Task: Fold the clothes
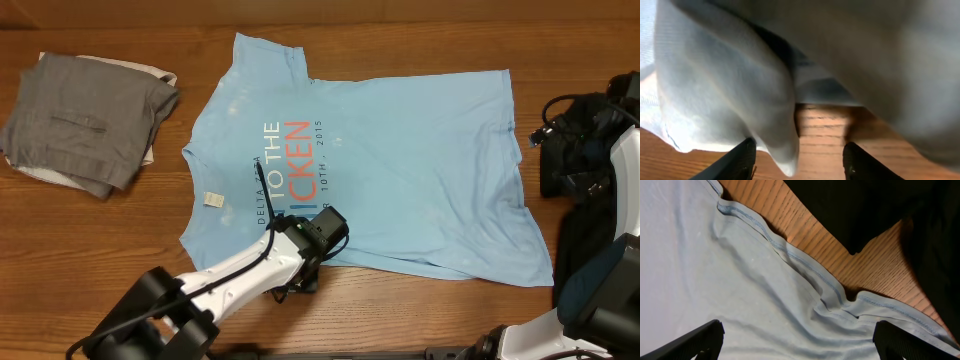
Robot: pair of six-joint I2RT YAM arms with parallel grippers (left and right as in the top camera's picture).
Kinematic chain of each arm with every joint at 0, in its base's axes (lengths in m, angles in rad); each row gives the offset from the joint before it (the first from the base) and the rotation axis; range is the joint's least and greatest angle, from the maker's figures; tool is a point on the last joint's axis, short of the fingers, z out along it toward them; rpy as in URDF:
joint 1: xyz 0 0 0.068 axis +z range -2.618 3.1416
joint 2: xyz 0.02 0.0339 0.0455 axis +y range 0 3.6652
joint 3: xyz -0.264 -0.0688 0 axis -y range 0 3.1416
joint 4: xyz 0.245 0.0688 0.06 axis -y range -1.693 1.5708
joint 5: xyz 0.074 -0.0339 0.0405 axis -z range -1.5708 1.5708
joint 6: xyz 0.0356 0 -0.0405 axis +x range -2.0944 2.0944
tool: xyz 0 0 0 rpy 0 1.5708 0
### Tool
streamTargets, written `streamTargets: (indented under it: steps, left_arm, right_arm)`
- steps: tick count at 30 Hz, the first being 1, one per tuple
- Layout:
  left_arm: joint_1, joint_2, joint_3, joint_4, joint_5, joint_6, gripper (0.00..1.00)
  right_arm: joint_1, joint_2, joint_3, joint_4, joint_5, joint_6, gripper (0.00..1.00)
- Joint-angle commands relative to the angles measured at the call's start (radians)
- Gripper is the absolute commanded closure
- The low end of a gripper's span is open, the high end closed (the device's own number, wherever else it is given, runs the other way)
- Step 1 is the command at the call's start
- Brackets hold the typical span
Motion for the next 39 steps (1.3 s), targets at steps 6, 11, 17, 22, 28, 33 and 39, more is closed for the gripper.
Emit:
streamTargets:
  steps: [6, 11, 17, 22, 28, 33, 39]
  left_arm:
    - [-0.002, 0.035, -0.003, -0.016, -0.062, -0.013, 0.69]
    - [-0.002, 0.035, 0.010, -0.057, -0.087, 0.002, 0.94]
    - [-0.001, 0.035, 0.093, -0.166, -0.161, -0.006, 0.96]
    - [0.006, 0.035, 0.198, -0.269, -0.227, -0.007, 0.96]
    - [0.111, 0.035, 0.224, -0.280, -0.261, -0.006, 0.96]
    - [0.251, 0.035, 0.224, -0.275, -0.260, -0.001, 0.96]
    - [0.378, 0.035, 0.224, -0.234, -0.259, 0.051, 0.94]
  right_arm:
    - [0.005, -0.008, 0.018, 0.004, -0.003, -0.006, 0.00]
    - [0.005, -0.008, 0.018, 0.004, -0.003, -0.006, 0.00]
    - [0.005, -0.008, 0.018, 0.004, -0.003, -0.006, 0.00]
    - [0.005, -0.008, 0.018, 0.004, -0.003, -0.006, 0.00]
    - [0.005, -0.008, 0.018, 0.004, -0.003, -0.006, 0.00]
    - [0.005, -0.008, 0.018, 0.004, -0.003, -0.006, 0.00]
    - [0.005, -0.008, 0.018, 0.004, -0.003, -0.006, 0.00]
